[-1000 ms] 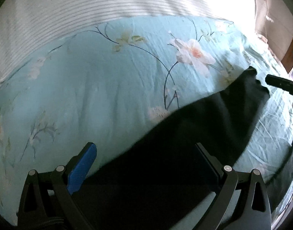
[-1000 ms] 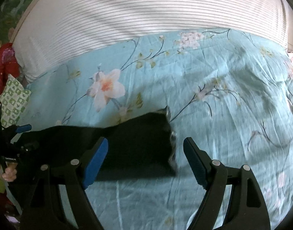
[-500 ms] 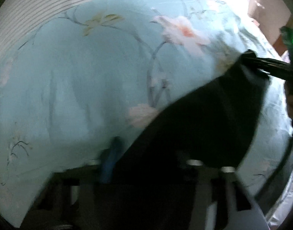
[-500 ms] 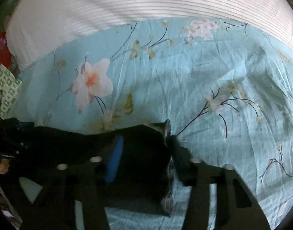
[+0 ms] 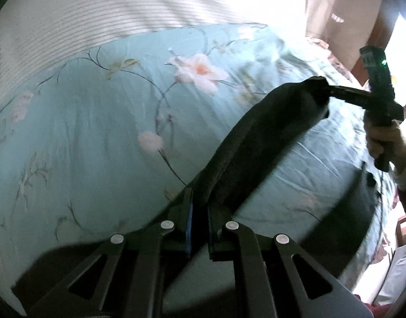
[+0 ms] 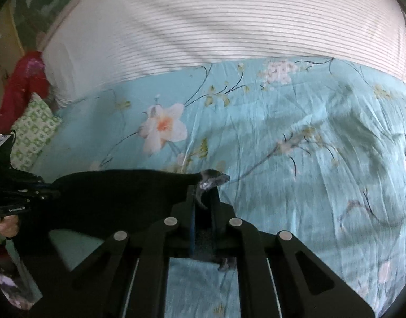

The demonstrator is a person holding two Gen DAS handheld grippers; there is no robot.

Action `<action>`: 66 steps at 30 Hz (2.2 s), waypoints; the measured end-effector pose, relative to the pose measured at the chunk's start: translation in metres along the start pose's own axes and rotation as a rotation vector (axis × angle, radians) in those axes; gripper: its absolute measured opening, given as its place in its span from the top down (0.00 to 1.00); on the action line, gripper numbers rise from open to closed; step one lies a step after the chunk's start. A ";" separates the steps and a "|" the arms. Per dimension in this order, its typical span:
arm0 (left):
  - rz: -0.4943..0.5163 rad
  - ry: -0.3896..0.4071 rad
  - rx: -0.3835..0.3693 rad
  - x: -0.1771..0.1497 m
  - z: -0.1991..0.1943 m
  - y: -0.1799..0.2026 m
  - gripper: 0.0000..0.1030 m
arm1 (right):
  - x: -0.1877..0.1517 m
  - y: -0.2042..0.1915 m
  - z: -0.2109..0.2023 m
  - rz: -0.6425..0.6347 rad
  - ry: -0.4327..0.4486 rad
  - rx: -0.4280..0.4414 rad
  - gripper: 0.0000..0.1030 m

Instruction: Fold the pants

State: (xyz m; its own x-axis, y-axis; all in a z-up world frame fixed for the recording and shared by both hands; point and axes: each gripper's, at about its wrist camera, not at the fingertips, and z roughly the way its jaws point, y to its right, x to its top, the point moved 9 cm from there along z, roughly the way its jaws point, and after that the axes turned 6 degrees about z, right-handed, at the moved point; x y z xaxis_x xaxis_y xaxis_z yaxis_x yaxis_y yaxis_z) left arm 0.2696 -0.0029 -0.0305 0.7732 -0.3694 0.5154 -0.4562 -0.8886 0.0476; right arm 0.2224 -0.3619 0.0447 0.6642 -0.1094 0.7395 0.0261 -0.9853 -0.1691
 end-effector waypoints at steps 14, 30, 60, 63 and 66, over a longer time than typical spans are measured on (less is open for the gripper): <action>0.010 -0.012 -0.044 -0.086 -0.036 0.087 0.95 | -0.096 -0.004 -0.072 -0.024 -0.002 0.057 0.91; -0.021 -0.001 -0.067 -0.129 -0.055 0.128 0.95 | -0.151 -0.006 -0.121 -0.006 0.072 0.031 0.92; -0.054 -0.047 -0.061 -0.175 -0.036 0.139 0.80 | -0.223 0.012 -0.147 0.074 0.008 -0.123 0.92; -0.087 -0.039 -0.062 -0.180 -0.047 0.136 0.60 | -0.225 0.012 -0.159 0.116 0.028 -0.128 0.90; -0.138 -0.022 -0.050 -0.186 -0.058 0.127 0.51 | -0.223 0.006 -0.170 0.156 0.059 -0.099 0.77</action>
State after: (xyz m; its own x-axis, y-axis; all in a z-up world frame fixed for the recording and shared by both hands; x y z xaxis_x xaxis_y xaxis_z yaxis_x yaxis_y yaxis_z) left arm 0.0425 -0.0317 -0.0704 0.8395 -0.2510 0.4819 -0.3658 -0.9169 0.1598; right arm -0.0524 -0.3654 -0.0109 0.6090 -0.2667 0.7470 -0.1498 -0.9635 -0.2219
